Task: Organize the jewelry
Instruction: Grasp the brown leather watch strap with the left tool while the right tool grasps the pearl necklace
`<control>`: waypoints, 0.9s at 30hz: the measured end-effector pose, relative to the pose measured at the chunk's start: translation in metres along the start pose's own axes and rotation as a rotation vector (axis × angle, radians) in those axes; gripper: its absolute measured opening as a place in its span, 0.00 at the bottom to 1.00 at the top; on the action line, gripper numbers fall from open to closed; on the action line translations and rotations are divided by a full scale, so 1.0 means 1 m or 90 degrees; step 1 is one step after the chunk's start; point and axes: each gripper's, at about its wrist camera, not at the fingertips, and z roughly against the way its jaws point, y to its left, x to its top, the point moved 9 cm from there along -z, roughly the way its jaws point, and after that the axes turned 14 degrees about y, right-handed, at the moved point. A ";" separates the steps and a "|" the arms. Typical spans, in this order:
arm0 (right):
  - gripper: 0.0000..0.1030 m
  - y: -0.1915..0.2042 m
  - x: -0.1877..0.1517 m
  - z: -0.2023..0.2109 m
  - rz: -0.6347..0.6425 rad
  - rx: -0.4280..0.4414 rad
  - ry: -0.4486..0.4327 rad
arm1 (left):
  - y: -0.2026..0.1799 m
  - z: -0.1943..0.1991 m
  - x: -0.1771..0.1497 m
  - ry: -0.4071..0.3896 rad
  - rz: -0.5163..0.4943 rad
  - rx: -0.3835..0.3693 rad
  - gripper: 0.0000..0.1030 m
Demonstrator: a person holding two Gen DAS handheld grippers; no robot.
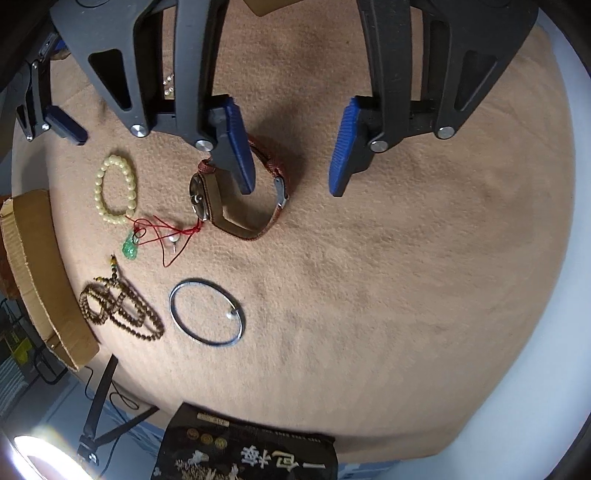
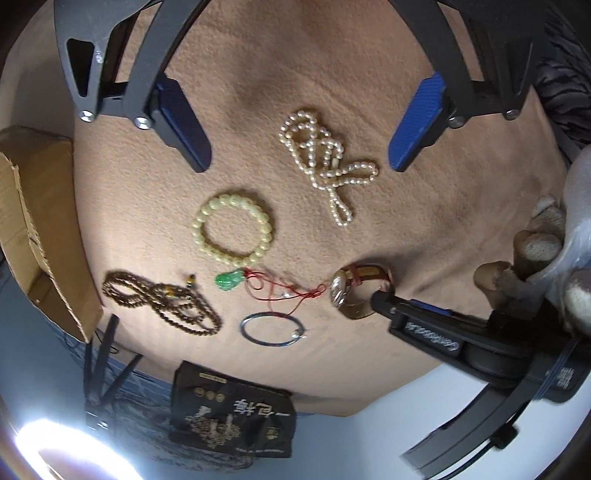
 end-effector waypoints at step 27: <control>0.06 0.005 0.009 -0.013 0.036 0.009 0.012 | -0.004 -0.007 0.014 -0.018 0.008 0.029 0.08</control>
